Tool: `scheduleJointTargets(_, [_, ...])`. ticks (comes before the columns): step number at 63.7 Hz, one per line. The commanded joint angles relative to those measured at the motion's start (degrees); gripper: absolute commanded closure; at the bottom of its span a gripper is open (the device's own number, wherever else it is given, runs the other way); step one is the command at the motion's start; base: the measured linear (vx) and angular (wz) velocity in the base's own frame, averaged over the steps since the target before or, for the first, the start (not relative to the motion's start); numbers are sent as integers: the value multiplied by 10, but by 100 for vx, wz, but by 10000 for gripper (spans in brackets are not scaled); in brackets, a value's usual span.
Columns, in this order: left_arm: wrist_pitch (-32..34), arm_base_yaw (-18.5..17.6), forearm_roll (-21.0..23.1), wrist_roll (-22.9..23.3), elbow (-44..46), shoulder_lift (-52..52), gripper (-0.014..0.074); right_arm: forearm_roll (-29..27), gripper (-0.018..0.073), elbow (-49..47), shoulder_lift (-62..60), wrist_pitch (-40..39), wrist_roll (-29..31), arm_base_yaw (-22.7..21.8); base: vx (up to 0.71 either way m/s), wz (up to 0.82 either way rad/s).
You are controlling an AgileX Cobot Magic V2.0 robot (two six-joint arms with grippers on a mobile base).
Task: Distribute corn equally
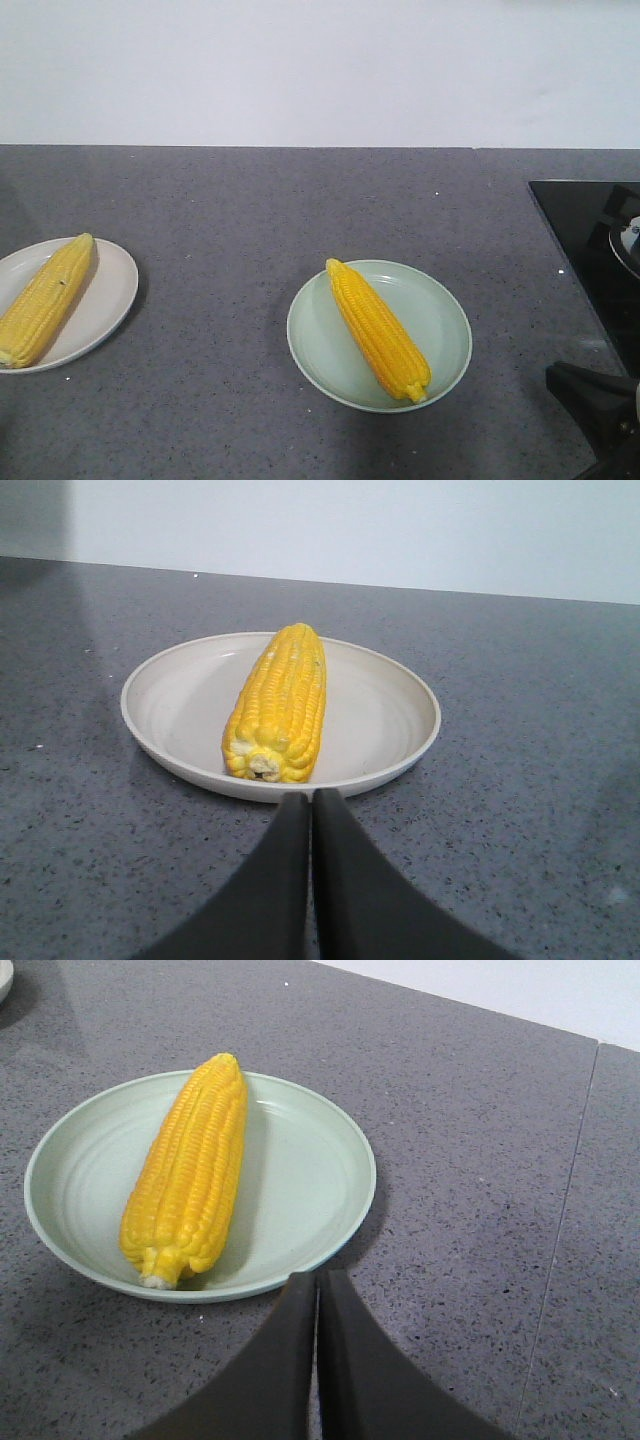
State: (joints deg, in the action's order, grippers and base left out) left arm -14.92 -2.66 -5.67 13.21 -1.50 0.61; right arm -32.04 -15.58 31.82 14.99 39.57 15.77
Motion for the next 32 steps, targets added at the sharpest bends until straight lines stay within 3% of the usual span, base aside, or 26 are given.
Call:
scheduleJointTargets(1, [38,0,-1,-2,-9,10,603,-4,566,-16,1,-31,4,-1,0,0])
scheduleJointTargets(32, [49,0,-1,-2,-8,10,603,-4,566,-16,1,-31,4,-1,0,0])
